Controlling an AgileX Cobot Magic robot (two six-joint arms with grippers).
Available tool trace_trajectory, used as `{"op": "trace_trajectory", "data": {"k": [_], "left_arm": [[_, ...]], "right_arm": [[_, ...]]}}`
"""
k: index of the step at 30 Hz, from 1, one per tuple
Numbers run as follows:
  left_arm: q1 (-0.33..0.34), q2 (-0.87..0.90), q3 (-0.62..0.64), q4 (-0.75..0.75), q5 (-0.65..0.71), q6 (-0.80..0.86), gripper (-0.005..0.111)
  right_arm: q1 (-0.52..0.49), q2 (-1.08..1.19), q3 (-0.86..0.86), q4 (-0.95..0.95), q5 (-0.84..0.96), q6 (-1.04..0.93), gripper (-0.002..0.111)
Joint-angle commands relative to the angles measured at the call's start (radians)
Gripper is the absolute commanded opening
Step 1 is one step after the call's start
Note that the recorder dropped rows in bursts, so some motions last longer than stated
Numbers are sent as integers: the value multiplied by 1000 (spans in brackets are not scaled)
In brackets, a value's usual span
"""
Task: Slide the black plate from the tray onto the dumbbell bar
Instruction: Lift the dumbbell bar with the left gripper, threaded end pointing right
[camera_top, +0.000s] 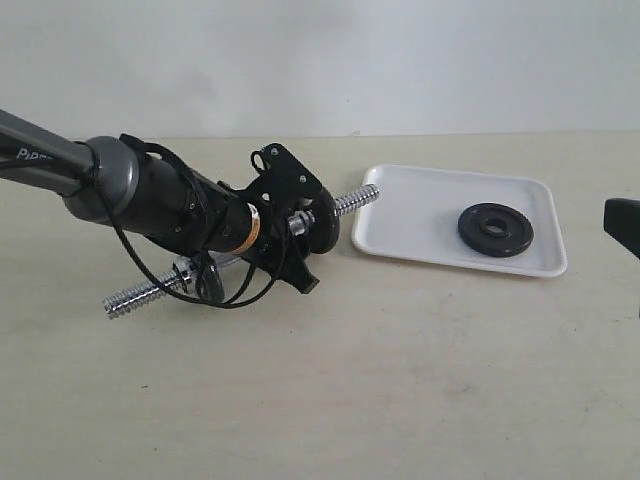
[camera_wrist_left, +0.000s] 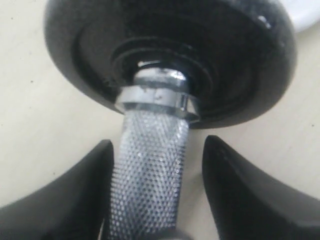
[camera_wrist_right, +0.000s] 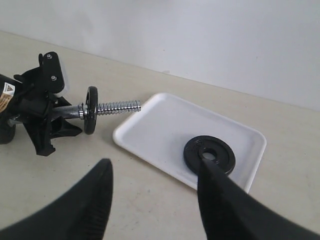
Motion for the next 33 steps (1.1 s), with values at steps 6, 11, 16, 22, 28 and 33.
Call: {"op": "trace_trajectory", "data": {"k": [6, 11, 16, 22, 28, 33], "left_arm": [[2, -23, 24, 6, -20, 23, 4], [2, -59, 24, 6, -13, 35, 4], [2, -64, 24, 6, -22, 33, 4], [2, -80, 24, 6, -41, 33, 4], [2, -134, 24, 6, -51, 33, 4], [2, -140, 24, 6, -51, 33, 4]], "right_arm": [[2, 0, -7, -6, 2, 0, 46], [2, 0, -7, -6, 2, 0, 46], [2, 0, -7, -6, 2, 0, 46], [2, 0, -7, -6, 2, 0, 46], [2, 0, -7, -6, 3, 0, 46], [2, 0, -7, -6, 6, 0, 46]]}}
